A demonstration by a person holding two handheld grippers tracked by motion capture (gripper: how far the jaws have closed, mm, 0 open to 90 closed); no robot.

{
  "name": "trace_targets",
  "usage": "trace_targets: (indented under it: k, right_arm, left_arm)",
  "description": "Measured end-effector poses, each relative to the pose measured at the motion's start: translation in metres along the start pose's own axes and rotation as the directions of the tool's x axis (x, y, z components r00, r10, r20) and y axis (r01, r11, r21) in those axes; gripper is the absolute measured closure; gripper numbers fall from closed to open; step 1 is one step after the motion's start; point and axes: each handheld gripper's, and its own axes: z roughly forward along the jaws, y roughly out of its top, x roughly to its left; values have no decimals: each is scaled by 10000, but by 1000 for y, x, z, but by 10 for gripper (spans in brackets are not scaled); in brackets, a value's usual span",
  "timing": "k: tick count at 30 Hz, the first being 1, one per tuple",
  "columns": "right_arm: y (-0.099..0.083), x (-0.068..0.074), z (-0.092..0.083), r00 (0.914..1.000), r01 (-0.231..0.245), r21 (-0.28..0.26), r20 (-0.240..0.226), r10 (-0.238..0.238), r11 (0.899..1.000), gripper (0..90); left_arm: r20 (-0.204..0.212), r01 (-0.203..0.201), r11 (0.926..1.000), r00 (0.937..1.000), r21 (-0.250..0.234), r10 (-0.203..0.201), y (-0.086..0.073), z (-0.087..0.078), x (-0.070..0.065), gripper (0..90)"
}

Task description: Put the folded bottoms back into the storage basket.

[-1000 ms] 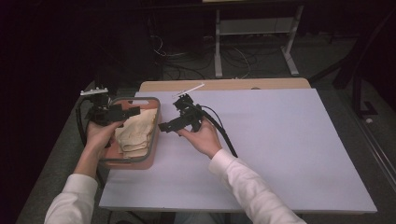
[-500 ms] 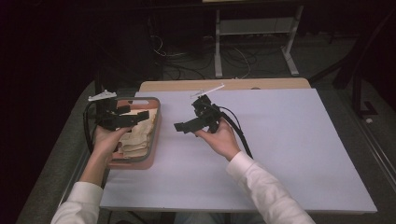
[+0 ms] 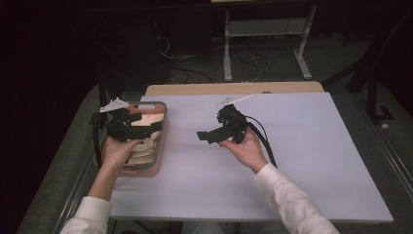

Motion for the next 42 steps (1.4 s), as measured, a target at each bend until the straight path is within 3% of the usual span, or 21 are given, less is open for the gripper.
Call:
trace_targets:
  k: [21,36,42]
  right_arm:
    - [-42,-27,-35,9994,-134,-148,306,139,9998,0]
    - [-73,-42,-66,9985,-327,-463,435,347,9984,0]
    - [-85,-47,-77,9979,-397,-523,497,424,9978,0]
  left_arm:
    - [285,-427,9991,9987,-67,428,-19,5,-25,0]
    - [352,-957,9949,9947,-329,969,-37,4,-46,0]
    - [426,-1293,9914,9906,-195,1300,-45,8,-56,0]
